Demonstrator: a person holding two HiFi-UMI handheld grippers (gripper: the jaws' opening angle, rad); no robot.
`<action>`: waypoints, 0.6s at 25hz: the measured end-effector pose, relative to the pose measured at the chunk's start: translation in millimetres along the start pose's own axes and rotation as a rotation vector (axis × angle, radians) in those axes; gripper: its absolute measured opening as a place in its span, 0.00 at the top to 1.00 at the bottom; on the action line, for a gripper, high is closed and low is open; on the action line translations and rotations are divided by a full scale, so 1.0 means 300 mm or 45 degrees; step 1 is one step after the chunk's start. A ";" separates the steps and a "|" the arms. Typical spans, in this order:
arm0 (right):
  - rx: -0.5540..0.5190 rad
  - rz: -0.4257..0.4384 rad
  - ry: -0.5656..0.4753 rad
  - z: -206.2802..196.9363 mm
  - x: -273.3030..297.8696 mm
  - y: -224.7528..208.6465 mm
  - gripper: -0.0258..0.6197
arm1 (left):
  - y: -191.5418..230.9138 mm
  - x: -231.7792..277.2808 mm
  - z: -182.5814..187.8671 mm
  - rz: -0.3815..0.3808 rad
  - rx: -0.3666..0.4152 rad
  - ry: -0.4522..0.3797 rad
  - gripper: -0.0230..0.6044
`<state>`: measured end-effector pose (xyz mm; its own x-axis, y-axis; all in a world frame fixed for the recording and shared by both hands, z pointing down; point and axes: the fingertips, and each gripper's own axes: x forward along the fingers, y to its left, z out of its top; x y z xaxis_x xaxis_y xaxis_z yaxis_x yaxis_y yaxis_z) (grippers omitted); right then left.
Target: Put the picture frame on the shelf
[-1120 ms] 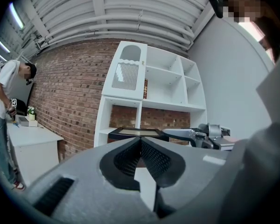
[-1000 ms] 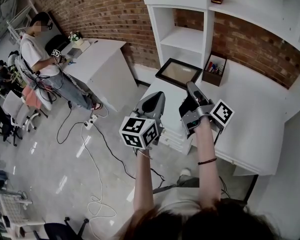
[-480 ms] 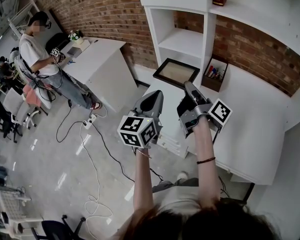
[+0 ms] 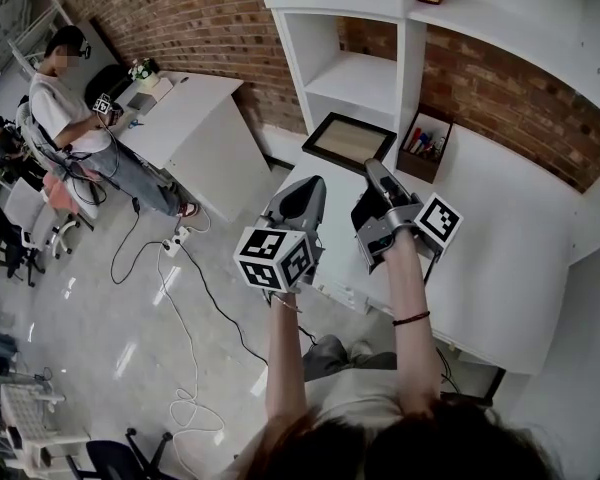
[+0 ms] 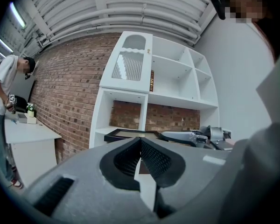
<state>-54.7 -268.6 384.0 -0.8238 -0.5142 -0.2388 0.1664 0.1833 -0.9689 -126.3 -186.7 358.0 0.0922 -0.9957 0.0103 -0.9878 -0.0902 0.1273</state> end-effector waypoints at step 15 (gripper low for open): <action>-0.004 -0.024 -0.078 0.096 0.093 -0.053 0.84 | 0.058 0.171 -0.010 -0.090 -0.005 0.040 0.95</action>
<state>-64.8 -310.1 390.9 -0.7918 -0.5681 -0.2244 0.1494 0.1761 -0.9730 -138.2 -239.4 363.8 0.1654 -0.9857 0.0323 -0.9782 -0.1598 0.1326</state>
